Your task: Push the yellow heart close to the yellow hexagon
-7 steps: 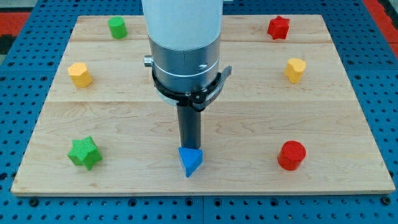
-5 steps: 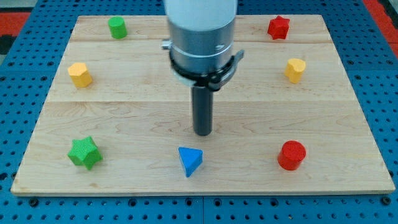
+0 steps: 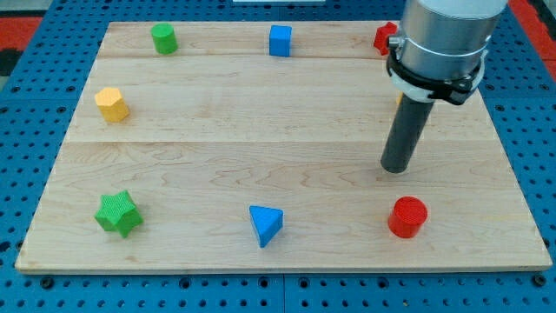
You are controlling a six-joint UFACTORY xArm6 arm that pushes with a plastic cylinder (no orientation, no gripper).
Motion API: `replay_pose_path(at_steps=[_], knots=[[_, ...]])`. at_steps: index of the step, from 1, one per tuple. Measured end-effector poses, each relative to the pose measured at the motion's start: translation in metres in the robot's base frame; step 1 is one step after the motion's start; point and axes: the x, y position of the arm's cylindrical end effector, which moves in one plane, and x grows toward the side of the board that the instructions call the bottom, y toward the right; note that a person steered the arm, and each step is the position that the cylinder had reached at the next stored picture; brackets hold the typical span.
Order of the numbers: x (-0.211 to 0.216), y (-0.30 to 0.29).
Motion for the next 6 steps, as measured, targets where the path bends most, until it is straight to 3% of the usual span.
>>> replay_pose_path(at_steps=[2, 4, 6], knots=[[-0.019, 0.126], [-0.093, 0.121], [-0.102, 0.034]])
